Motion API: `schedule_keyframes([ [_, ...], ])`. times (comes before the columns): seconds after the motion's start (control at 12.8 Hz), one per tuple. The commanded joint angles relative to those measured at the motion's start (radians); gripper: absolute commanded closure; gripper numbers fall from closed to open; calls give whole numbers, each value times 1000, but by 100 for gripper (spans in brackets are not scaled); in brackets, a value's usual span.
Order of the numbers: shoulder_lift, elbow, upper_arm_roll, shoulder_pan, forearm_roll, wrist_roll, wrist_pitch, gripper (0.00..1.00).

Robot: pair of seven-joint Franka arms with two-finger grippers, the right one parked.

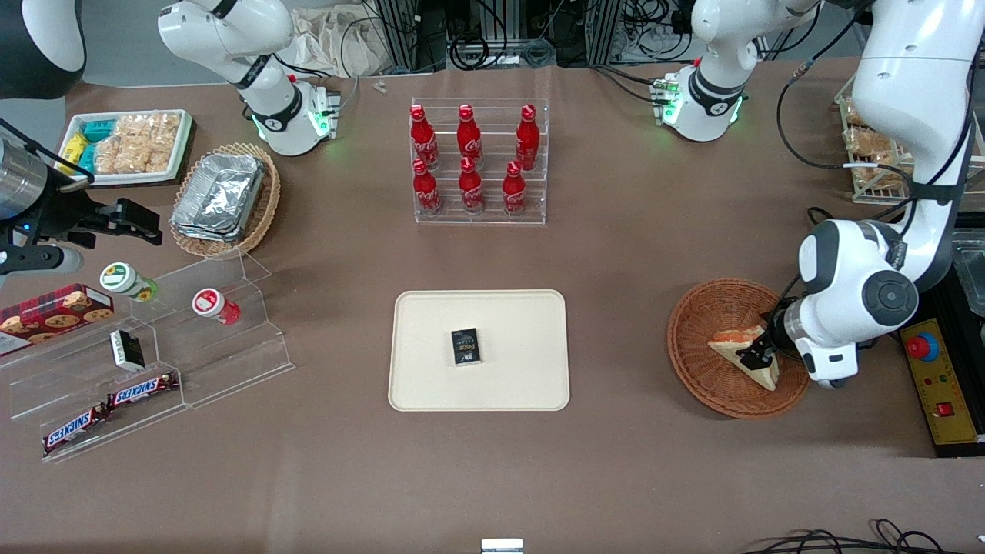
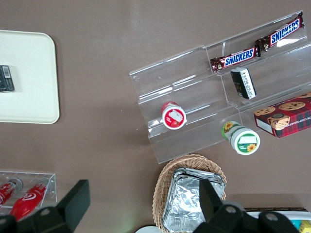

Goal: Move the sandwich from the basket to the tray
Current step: 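Close the left gripper on the sandwich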

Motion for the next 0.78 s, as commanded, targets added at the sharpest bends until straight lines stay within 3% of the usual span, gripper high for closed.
schedule_keyframes([
  [0.0,24,9,-1,-2,-3,-20,29,3],
  [0.08,23,9,-1,-3,-3,-20,27,37],
  [0.16,17,9,-1,-5,1,-20,24,77],
  [0.24,12,9,1,-11,4,-17,18,93],
  [0.47,-12,13,-1,-17,6,-17,-6,100],
  [0.71,-115,81,-36,-17,3,-14,-202,100],
])
